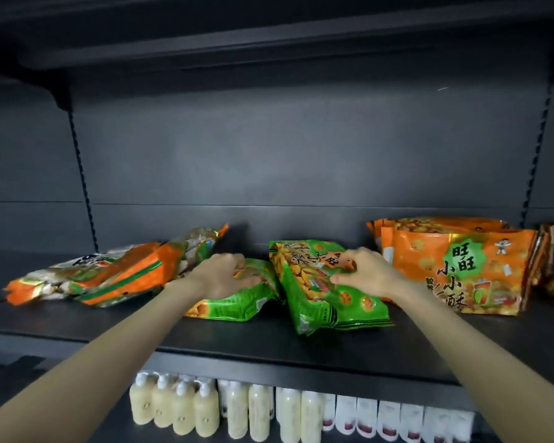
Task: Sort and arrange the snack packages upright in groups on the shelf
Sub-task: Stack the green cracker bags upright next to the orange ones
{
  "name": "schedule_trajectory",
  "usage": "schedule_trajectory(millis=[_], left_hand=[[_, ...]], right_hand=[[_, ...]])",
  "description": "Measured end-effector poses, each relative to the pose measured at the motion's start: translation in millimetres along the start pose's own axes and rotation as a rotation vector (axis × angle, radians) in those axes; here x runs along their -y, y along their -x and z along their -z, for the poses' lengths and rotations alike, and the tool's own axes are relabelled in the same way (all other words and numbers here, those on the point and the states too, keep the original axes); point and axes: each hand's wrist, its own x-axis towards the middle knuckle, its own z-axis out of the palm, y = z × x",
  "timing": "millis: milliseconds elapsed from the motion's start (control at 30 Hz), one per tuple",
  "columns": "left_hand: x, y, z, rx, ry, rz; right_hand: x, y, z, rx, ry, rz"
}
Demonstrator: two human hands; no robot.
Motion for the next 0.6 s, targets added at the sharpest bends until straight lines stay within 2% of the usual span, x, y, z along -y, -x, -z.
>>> schedule_trajectory(millis=[300,400,500,600], left_hand=[[29.6,-30.9,-27.9,0.055,0.116,0.089],[31.1,-34.4,-35.1,0.086,0.044,0.148],[39.6,-39.3,-35.9,0.014,-0.004,0.147],[45.8,-44.9,-32.3,0.017,0.014,0.151]], right_hand=[[-9.0,-21.1,-27.3,0.028,-0.218,-0.228],[-9.9,-33.9,-33.1,0.055,-0.306,-0.305],[-10.2,-46.3,-35.0,0.058,-0.337,-0.382],[-14.6,-54.8,-37.1,-0.008,-0.368,-0.359]])
